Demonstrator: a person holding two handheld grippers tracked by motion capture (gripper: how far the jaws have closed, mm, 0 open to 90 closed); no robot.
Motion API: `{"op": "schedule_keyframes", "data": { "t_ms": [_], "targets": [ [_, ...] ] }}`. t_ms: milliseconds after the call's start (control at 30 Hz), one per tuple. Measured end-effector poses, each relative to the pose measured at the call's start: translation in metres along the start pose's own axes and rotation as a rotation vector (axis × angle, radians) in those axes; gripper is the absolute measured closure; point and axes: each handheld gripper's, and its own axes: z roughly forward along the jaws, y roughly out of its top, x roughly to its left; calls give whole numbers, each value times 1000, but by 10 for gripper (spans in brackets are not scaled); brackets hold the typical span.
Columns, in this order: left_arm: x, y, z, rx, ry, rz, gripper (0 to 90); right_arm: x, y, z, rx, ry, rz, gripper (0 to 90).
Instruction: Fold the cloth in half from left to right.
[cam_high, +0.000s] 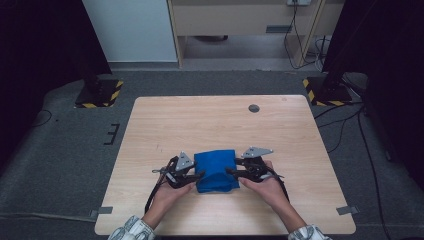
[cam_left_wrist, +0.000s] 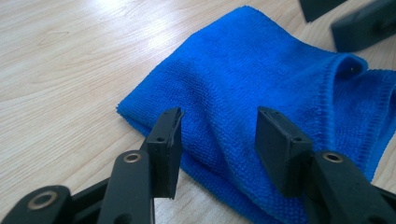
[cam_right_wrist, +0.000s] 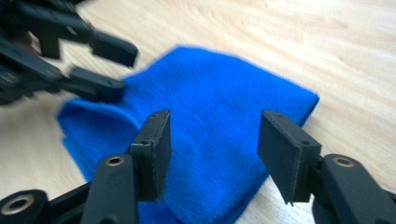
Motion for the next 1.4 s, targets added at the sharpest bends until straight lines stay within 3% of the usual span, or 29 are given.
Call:
{"op": "schedule_keyframes", "data": {
  "t_ms": [267,367,667,833,933,1167,1400],
  "targets": [
    [-3,-4,-2,22,-3,7,466,4,-11,2,70,-19,-72,390],
    [-5,-5,0,47,19,31,406,5,-16,0,87,-34,-99,368],
    [-3,-9,-2,60,76,-4,188,7,-23,3,119,-45,-146,326],
    [0,-14,1,99,87,-7,182,6,-24,2,123,-42,-147,320],
    [1,-15,1,98,84,-12,181,5,-24,0,122,-41,-144,316],
    [1,-11,-1,52,70,-40,145,1,-21,-3,101,-31,-107,249],
    [9,-4,-10,-17,73,-80,88,-2,-13,-8,31,-36,-58,136]
  ]
}}
